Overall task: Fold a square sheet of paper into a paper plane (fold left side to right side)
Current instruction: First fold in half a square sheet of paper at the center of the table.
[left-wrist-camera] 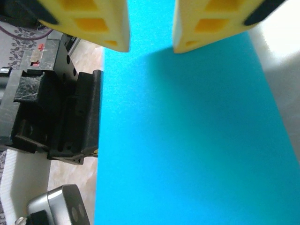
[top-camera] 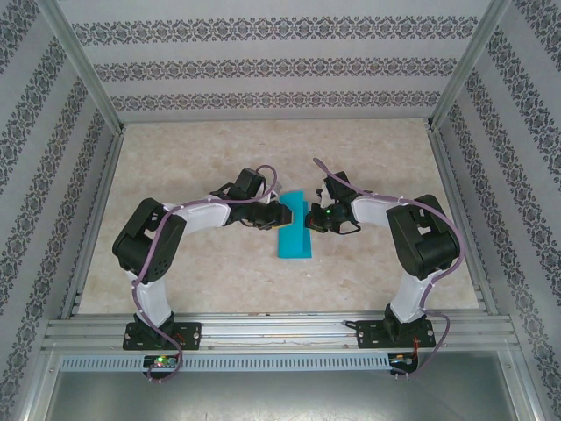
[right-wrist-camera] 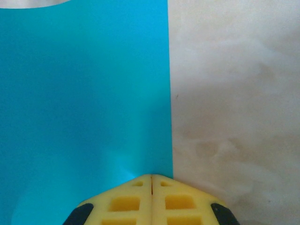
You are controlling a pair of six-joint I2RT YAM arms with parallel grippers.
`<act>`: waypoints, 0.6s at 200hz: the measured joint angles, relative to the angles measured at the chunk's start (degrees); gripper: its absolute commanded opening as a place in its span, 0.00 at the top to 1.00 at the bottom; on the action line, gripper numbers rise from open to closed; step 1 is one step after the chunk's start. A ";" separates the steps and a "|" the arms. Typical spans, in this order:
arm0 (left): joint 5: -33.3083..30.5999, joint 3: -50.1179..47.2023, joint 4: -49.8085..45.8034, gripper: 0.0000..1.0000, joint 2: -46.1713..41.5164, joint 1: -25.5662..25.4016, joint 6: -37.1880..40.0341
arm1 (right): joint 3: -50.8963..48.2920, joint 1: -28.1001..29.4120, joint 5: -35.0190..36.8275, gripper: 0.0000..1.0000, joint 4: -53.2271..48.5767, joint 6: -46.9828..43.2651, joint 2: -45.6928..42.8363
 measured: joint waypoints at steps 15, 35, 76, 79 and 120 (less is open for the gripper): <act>-0.17 0.11 -0.22 0.82 0.48 0.00 0.07 | -0.02 0.00 0.00 1.00 0.11 0.00 0.00; -0.85 0.44 -0.83 0.87 1.55 0.00 0.04 | -0.02 0.00 0.00 1.00 0.11 0.00 -0.04; -2.05 0.87 -2.03 0.88 2.75 0.00 0.02 | -0.42 0.00 0.50 1.00 0.00 0.00 -0.98; -2.16 0.90 -2.08 0.88 2.75 0.00 0.02 | -0.48 -0.02 0.50 1.00 -0.09 0.00 -1.11; -2.78 0.98 -2.27 0.88 2.75 0.00 0.02 | -1.20 -0.94 1.44 0.91 -1.07 -0.02 -4.92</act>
